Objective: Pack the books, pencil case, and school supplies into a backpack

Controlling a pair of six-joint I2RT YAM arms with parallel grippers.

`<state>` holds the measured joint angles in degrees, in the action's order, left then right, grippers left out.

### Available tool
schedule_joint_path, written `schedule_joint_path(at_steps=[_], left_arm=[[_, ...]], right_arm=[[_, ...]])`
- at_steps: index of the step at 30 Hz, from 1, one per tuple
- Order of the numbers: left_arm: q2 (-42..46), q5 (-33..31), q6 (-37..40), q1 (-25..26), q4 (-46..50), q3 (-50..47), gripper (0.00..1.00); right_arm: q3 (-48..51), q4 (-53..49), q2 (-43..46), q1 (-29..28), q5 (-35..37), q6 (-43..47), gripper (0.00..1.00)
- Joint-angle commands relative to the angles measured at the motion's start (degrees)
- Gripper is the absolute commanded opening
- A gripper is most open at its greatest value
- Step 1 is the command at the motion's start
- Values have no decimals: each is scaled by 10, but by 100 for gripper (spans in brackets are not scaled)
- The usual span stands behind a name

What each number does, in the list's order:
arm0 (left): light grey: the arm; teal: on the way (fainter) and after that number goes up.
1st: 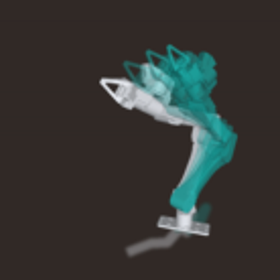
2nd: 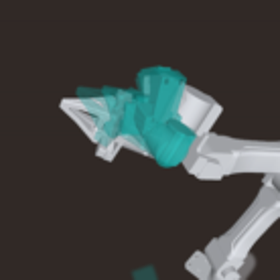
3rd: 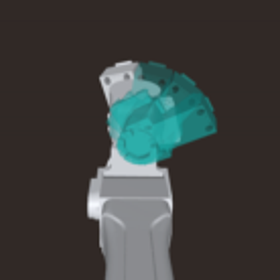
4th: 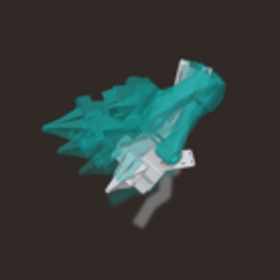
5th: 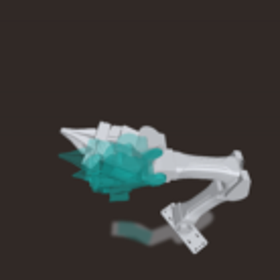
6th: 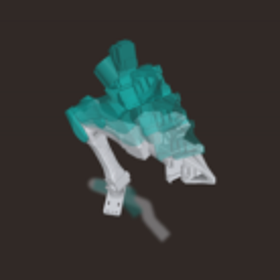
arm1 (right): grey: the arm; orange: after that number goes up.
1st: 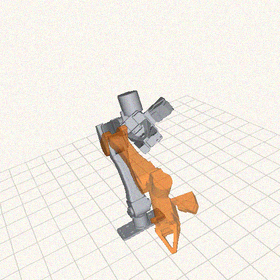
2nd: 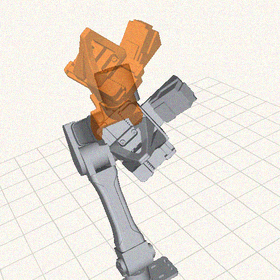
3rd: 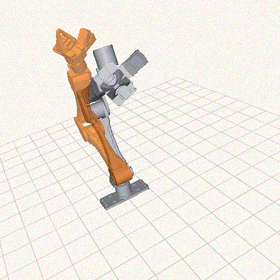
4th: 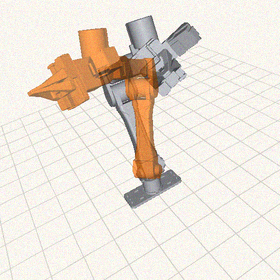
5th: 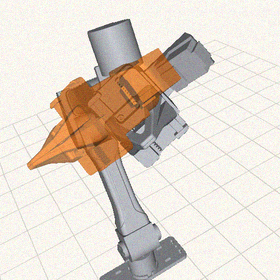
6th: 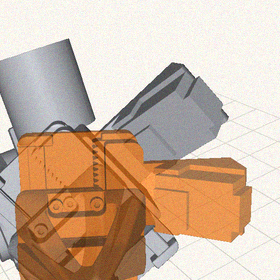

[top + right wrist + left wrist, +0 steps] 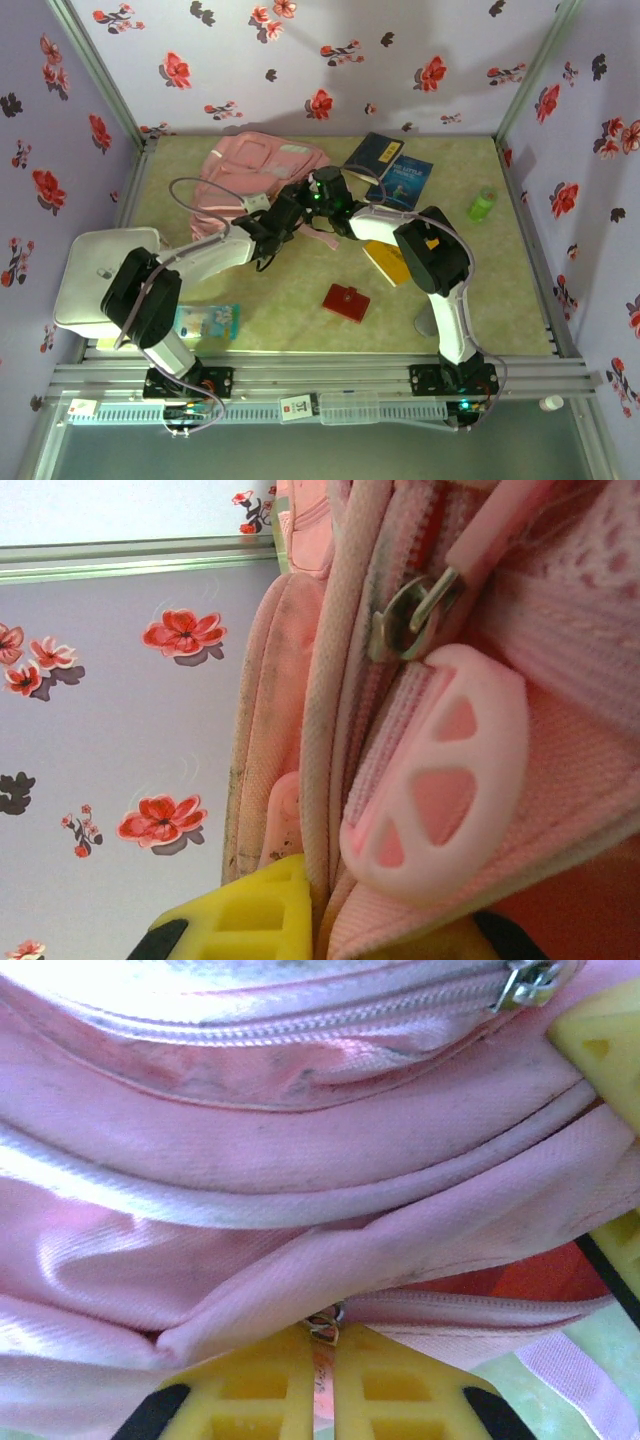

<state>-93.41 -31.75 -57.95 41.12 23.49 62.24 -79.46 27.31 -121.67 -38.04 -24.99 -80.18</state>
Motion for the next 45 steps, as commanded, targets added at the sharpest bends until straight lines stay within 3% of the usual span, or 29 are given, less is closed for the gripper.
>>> schedule_joint_path(at_steps=[1,9,14,19,25,31,36,45], left_arm=[[29,-39,11,-8,42,-16,6],[77,-23,31,-20,49,-68,5],[107,45,89,-46,-7,-105,5],[112,97,128,-47,-53,-110,15],[81,100,148,-47,-65,-113,23],[63,94,137,-47,-56,-113,23],[53,67,119,-47,-30,-107,19],[84,52,126,-48,-24,-110,2]], right_arm=[[-24,37,6,1,11,-1,13],[-18,12,8,12,31,13,13],[-14,12,9,12,31,11,13],[-10,16,11,12,30,8,13],[-5,26,11,12,28,2,14],[0,33,11,12,27,-2,14],[0,33,12,12,27,-2,14],[5,18,13,17,34,8,13]])
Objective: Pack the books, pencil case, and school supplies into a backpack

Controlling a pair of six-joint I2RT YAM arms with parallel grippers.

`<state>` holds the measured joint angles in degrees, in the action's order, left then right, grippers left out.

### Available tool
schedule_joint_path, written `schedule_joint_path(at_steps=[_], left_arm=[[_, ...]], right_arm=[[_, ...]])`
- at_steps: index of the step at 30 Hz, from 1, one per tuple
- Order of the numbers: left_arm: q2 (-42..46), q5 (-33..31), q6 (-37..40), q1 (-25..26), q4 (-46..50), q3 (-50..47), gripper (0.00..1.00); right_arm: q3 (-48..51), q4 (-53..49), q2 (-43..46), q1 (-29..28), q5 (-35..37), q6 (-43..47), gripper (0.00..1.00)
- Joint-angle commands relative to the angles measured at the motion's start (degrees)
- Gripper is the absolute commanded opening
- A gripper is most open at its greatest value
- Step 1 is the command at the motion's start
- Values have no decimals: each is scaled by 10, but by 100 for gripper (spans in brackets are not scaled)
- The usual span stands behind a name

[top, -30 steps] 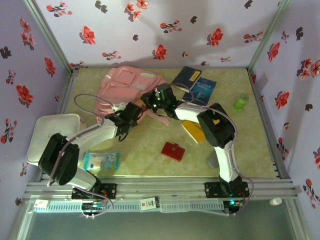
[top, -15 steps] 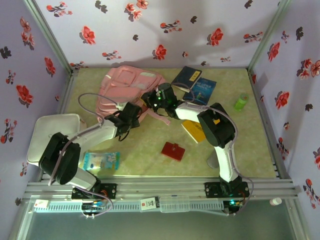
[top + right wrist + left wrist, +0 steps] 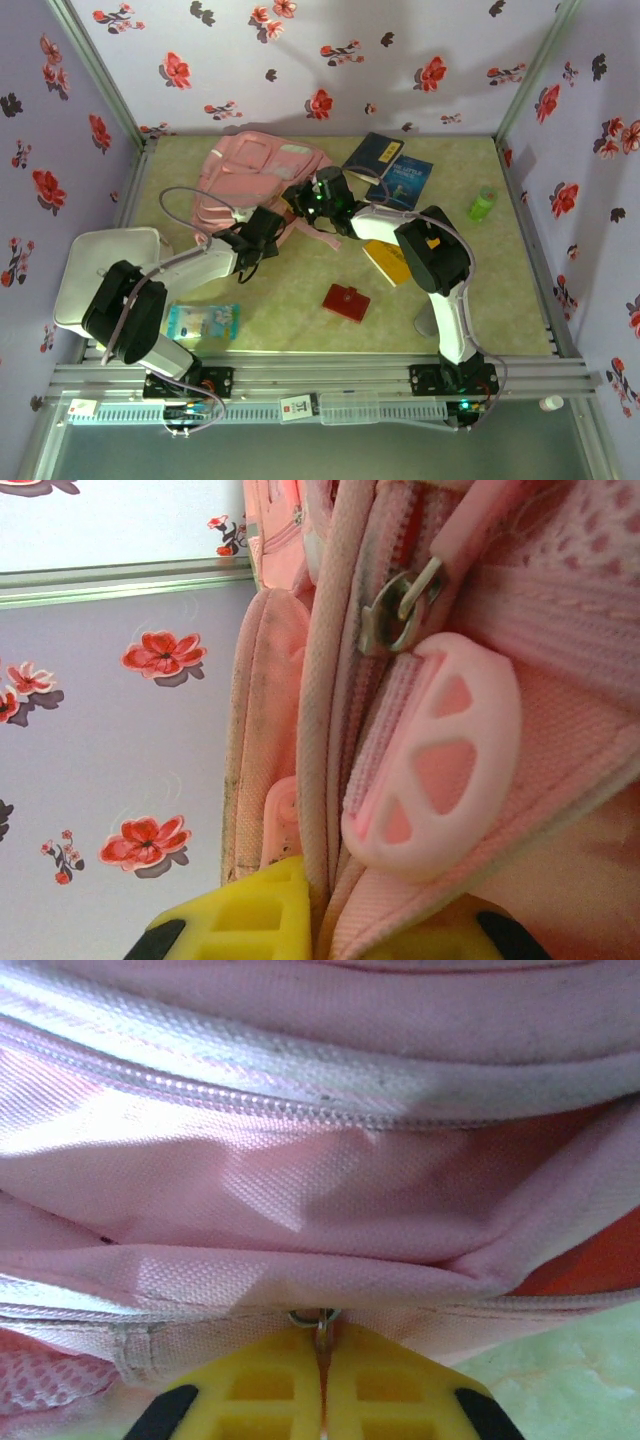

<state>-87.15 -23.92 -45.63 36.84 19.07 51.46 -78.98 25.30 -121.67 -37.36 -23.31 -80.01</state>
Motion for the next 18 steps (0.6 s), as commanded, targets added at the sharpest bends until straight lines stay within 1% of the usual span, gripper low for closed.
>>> schedule_joint_path(at_steps=[1,7,11,13,15,18], left_arm=[[29,-27,10,-5,22,-4,0],[73,-26,48,-20,25,-26,0],[85,17,70,-42,-4,-47,0],[82,45,94,-42,-26,-47,0],[71,75,118,-42,-37,-34,0],[53,111,139,-42,-48,-15,0]], right_arm=[[2,32,14,13,18,12,13],[32,-2,27,48,32,66,13],[47,-8,25,79,30,86,13],[46,-4,23,86,15,90,14],[40,-5,23,87,-4,92,19],[55,-7,47,90,-14,89,30]])
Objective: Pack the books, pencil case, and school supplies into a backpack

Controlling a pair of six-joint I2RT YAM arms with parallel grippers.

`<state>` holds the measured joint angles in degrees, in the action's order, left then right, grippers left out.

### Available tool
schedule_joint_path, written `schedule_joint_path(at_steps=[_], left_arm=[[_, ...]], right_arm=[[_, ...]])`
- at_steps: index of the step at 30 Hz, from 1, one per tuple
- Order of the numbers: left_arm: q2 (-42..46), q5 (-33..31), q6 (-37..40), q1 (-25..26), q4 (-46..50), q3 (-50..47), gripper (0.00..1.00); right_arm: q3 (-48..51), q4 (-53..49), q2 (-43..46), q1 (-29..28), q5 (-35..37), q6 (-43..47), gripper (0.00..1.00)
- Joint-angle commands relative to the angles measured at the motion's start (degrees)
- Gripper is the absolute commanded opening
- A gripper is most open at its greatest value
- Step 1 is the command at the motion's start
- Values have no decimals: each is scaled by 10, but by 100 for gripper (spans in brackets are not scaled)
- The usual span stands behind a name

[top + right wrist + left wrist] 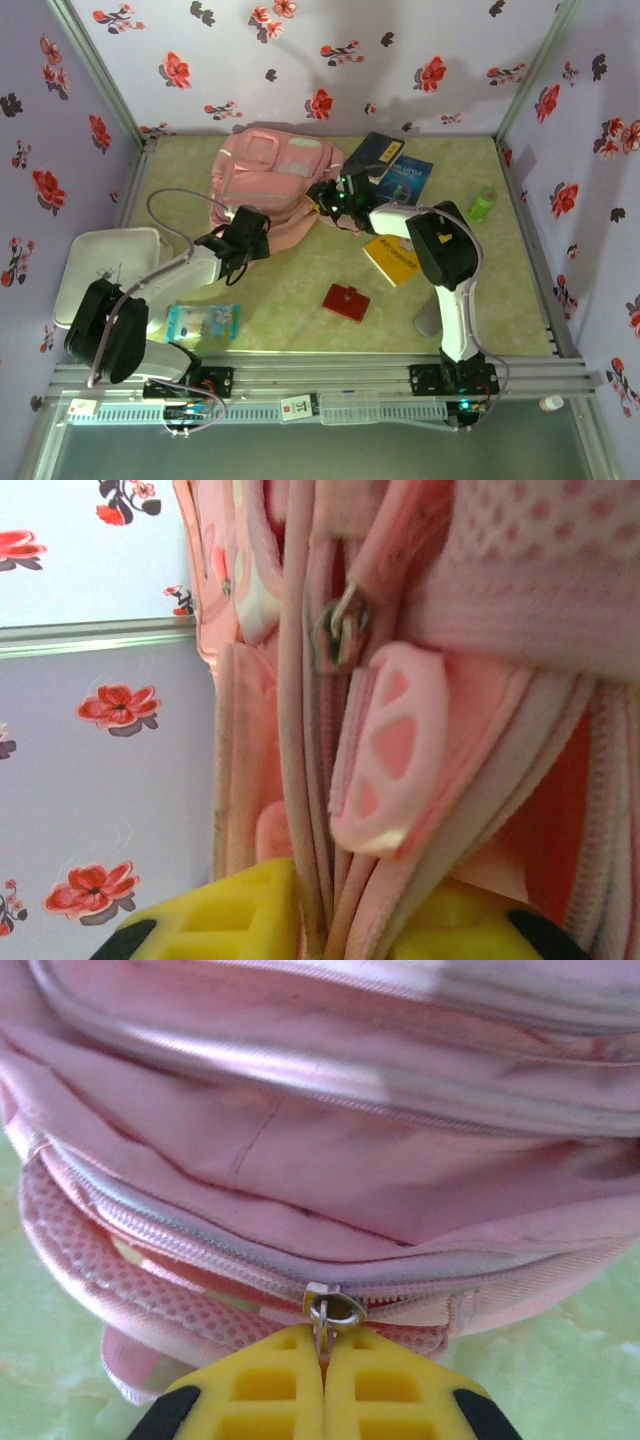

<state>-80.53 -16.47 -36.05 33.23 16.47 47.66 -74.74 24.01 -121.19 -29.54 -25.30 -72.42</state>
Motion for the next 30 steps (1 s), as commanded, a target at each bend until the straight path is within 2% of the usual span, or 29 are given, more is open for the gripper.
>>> schedule_joint_path(at_steps=[1,5,9,13,17,21,26,30], left_arm=[[-17,47,47,-6,-26,27,0],[-26,82,65,-5,-36,37,0],[-32,115,73,-4,-24,58,0],[-38,160,82,-1,-18,83,0],[-48,182,97,7,-7,106,0],[-58,189,114,15,8,121,0],[-68,190,127,19,27,134,0],[-76,190,135,20,44,145,0]], right_arm=[[21,0,53,15,5,13,34],[67,-84,120,27,16,33,49],[111,-170,182,33,55,70,59],[159,-174,220,27,80,46,67],[177,-134,214,-9,89,-26,71],[161,-90,176,-43,86,-65,72],[129,-67,126,-54,74,-74,69],[110,-70,100,-54,76,-57,50]])
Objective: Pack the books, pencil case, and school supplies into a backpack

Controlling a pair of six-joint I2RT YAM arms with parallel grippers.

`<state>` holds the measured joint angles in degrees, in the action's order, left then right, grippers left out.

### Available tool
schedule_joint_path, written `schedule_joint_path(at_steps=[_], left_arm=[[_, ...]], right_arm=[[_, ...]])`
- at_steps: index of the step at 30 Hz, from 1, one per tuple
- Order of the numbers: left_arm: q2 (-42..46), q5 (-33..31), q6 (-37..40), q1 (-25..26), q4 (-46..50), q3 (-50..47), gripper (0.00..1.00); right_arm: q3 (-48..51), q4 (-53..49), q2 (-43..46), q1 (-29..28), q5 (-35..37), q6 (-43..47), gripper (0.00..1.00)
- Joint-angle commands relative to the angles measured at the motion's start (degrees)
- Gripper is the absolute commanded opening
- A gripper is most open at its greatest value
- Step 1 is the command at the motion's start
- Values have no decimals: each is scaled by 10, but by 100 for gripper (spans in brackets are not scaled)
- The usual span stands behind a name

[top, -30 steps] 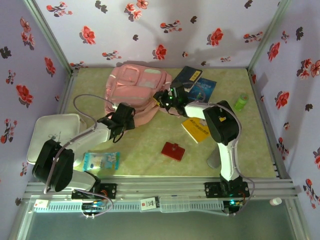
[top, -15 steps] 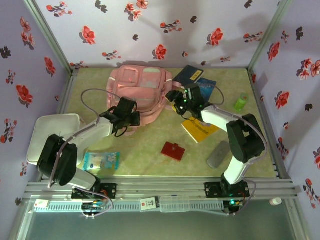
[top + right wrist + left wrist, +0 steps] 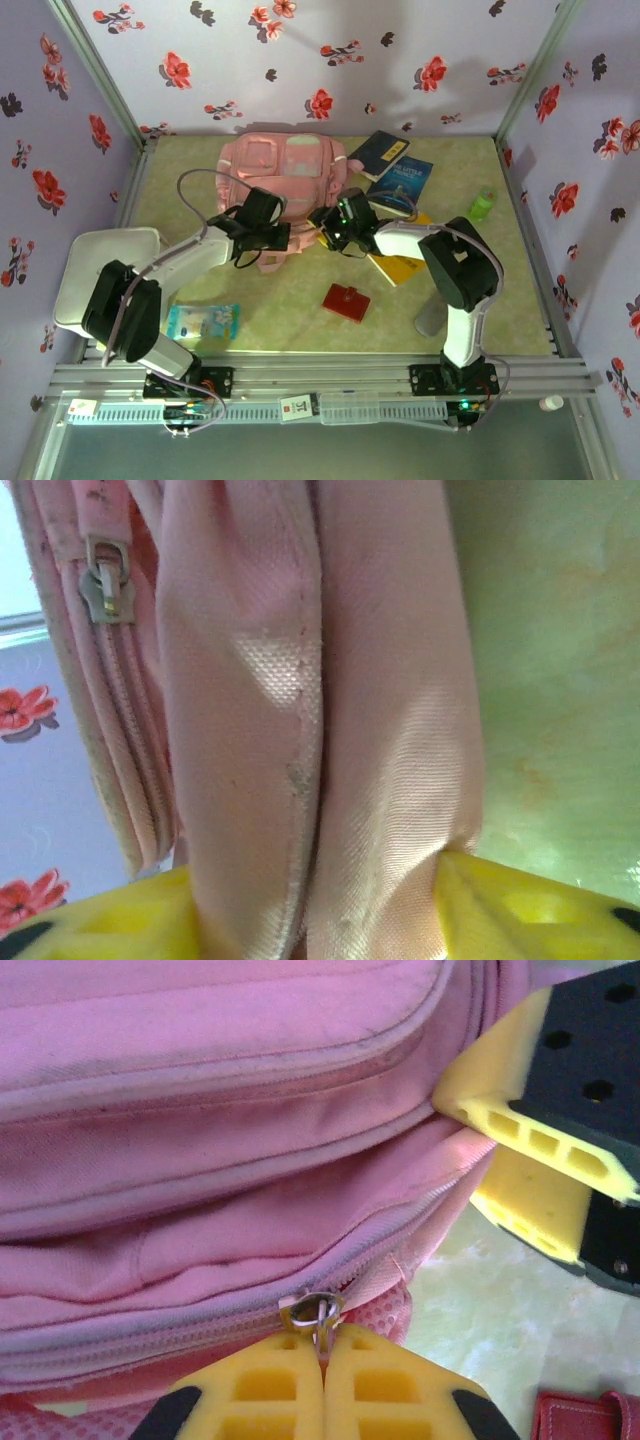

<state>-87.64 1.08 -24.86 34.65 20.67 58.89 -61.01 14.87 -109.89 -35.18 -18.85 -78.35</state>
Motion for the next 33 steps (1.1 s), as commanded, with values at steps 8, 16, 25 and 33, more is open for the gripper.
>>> schedule_joint_path(at_steps=[8,16,25,33], left_arm=[[-20,6,20,-17,52,35,0],[-24,0,17,-47,55,5,0],[-31,45,19,-32,40,25,0],[-78,81,-12,5,31,95,0]], right_arm=[[-67,-83,-28,29,74,120,20],[-139,-120,-72,59,82,237,15],[-182,-105,-92,82,45,278,23],[-77,-102,43,109,43,220,68]])
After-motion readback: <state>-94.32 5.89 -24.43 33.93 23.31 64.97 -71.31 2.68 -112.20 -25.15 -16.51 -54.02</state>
